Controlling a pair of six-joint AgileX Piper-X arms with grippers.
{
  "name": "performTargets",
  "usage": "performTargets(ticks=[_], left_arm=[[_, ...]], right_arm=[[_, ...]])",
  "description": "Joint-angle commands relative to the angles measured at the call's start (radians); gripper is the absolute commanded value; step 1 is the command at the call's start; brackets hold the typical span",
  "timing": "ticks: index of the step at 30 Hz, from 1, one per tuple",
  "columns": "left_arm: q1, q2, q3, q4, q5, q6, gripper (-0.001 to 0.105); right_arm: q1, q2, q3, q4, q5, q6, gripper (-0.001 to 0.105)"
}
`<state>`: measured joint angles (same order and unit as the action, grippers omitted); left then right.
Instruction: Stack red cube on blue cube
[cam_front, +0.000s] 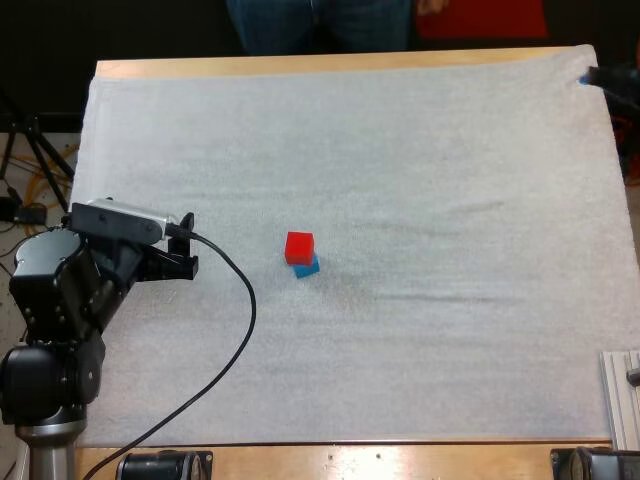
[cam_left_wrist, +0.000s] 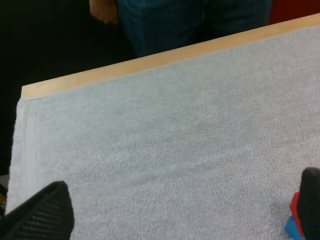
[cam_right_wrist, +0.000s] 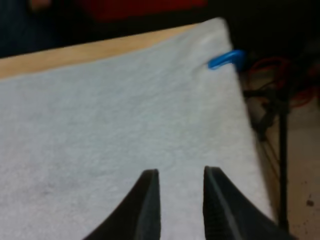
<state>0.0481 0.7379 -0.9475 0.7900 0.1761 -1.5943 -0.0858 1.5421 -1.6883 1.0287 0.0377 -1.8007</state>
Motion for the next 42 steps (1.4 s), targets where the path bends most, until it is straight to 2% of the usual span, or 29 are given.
performTargets(ticks=[1,14,16,22,28,36,42], left_arm=[[0.002,-0.005,-0.005,-0.011,0.007,0.004,0.087],[0.002,-0.023,-0.005,0.012,0.021,0.004,0.087],[0.002,-0.05,-0.005,0.012,0.021,0.007,0.087],[0.002,-0.163,-0.005,0.012,0.021,0.007,0.087],[0.002,-0.332,0.007,0.036,0.107,0.007,0.087],[0.002,-0.54,0.076,0.175,0.109,0.007,0.087],[0.002,-0.681,0.118,0.286,0.112,0.007,0.087]], right_arm=[[-0.005,-0.042,0.031,-0.016,0.007,0.002,0.02],[-0.005,-0.489,0.518,-0.186,0.035,-0.065,0.02],[-0.005,-0.583,0.609,-0.21,0.035,-0.065,0.02],[-0.005,-0.796,0.773,-0.212,0.035,-0.065,0.02],[-0.005,-1.029,0.888,-0.214,0.035,-0.065,0.02],[-0.005,-1.319,0.986,-0.213,0.032,-0.057,0.02],[-0.005,-1.463,0.999,-0.158,0.032,-0.057,0.02]])
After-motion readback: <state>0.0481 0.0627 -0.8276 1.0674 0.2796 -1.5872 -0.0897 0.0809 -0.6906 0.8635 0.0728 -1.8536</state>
